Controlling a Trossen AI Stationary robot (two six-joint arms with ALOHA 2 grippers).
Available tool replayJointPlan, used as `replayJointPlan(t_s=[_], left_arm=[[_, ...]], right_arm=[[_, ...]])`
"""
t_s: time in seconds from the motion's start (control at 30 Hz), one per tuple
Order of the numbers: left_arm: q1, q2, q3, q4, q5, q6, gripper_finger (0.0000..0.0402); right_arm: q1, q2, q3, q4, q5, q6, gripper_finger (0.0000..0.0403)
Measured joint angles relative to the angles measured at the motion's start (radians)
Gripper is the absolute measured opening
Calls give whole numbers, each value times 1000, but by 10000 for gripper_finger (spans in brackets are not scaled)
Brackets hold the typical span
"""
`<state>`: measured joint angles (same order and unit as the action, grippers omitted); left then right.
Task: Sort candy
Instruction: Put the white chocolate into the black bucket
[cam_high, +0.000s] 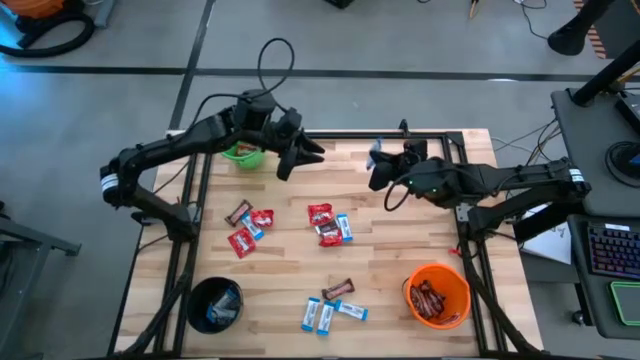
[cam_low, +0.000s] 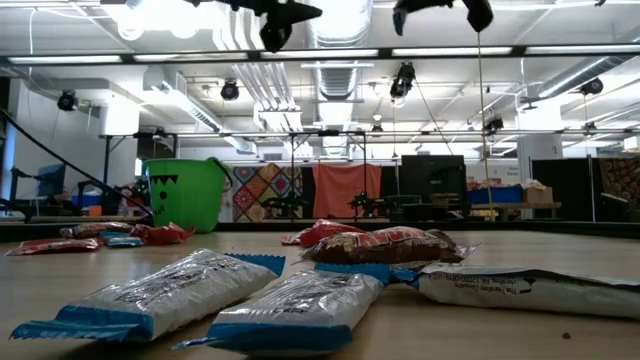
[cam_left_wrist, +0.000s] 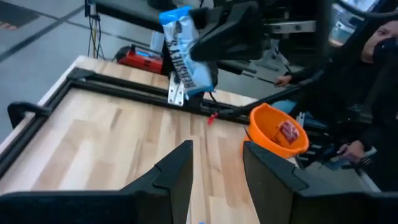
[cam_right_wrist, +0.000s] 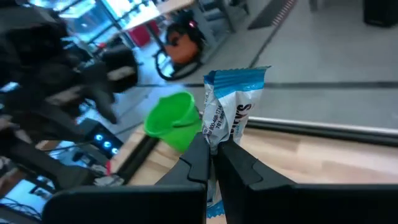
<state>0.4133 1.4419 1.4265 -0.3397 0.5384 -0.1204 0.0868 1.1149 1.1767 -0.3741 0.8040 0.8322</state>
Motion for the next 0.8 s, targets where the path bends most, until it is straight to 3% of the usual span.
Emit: replayJointPlan(t_s=[0.33, 0.8], left_arm=[[1, 143, 0, 221, 3, -55, 123], [0, 194, 0, 393, 15, -107, 123]], right_arm=[[0, 0, 5, 51, 12, -23, 9], [-39, 0, 4, 67, 62, -40, 9]])
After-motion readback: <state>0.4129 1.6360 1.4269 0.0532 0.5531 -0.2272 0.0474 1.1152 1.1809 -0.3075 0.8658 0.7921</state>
